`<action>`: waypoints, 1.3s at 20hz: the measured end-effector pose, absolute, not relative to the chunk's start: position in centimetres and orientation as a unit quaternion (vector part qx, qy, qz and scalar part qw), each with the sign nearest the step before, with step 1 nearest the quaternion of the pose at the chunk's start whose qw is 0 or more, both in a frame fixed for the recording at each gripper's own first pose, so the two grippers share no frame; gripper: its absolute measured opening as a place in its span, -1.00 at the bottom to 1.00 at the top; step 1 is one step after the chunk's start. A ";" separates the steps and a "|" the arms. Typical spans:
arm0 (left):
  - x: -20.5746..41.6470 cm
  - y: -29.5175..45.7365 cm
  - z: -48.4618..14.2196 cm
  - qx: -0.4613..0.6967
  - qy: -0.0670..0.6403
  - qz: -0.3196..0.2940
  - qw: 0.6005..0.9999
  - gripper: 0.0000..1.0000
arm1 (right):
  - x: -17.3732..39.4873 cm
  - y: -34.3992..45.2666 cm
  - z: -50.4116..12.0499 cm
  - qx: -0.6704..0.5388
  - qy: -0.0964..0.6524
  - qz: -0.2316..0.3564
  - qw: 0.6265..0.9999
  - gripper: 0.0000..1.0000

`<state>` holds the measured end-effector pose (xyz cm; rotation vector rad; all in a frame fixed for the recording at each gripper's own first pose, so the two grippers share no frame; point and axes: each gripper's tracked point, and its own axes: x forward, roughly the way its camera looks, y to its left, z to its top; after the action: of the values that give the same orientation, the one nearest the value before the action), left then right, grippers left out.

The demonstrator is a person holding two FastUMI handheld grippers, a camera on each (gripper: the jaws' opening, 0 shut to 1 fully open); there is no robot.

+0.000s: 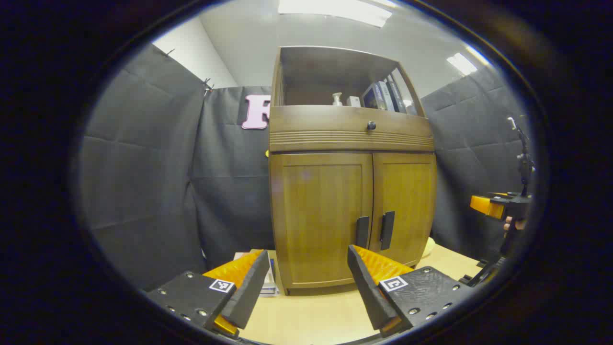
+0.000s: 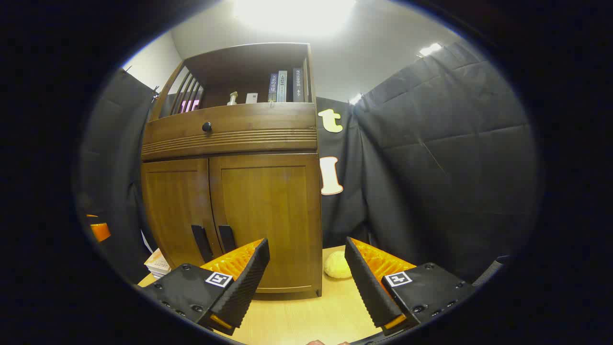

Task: Open the right door of the double-door shoe cabinet with the right hand, and open the left door with the left hand.

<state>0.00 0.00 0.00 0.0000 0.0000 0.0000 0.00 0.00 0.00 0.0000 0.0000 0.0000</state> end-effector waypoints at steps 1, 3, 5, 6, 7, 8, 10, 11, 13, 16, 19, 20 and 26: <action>0.1 -0.1 -0.2 0.000 -0.001 -0.004 1.000 0.90 | -0.1 0.3 0.1 0.001 -0.001 -0.002 1.000 0.99; 0.1 -0.2 -0.5 -0.001 0.001 -0.009 1.000 0.90 | -0.1 1.1 -0.6 0.000 0.005 0.001 1.000 0.93; 0.2 -0.3 -0.7 -0.006 -0.003 -0.014 1.000 0.90 | -0.3 1.3 -1.0 0.001 0.010 0.000 1.000 0.93; 0.3 -0.3 -0.8 -0.008 -0.001 -0.014 1.000 0.90 | -0.4 1.4 -1.4 0.003 0.012 -0.001 1.000 0.98; 0.3 -0.3 -1.0 -0.009 0.002 -0.013 1.000 0.90 | -0.4 1.7 -1.6 0.005 0.014 0.001 1.000 0.98; 0.2 -0.3 -1.0 -0.010 0.004 -0.012 1.000 0.90 | -0.5 2.0 -2.0 0.007 0.018 0.005 1.000 0.92; 0.2 -0.2 -1.1 -0.012 0.008 -0.011 1.000 0.90 | -0.6 2.3 -2.6 0.005 0.029 0.009 1.000 0.94; 0.2 -0.2 -1.4 -0.017 0.011 -0.010 1.000 0.90 | -0.7 2.5 -2.8 0.004 0.031 0.011 0.999 0.96; 0.1 -0.2 -1.6 -0.029 0.013 -0.009 0.999 0.90 | -0.7 2.8 -2.9 0.002 0.033 0.017 0.999 0.96; 0.3 0.1 -2.0 -0.042 0.021 0.008 0.999 0.90 | -0.2 3.7 -3.3 -0.001 0.042 0.029 0.999 0.96; 0.5 0.2 -2.1 -0.048 0.029 0.021 0.998 0.88 | 0.9 4.9 -3.1 -0.001 0.045 0.046 0.998 0.97; 0.4 0.2 -2.2 -0.048 0.033 0.024 0.998 0.88 | 1.4 5.3 -2.9 -0.002 0.044 0.052 0.998 0.89; 0.3 0.6 -1.8 -0.055 0.054 0.058 0.995 0.88 | 4.9 9.1 -1.6 0.010 0.029 0.099 0.995 0.97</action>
<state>0.26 0.63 -1.84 -0.1111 0.1084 0.1165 4.94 9.12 -1.55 0.0207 0.0580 0.1977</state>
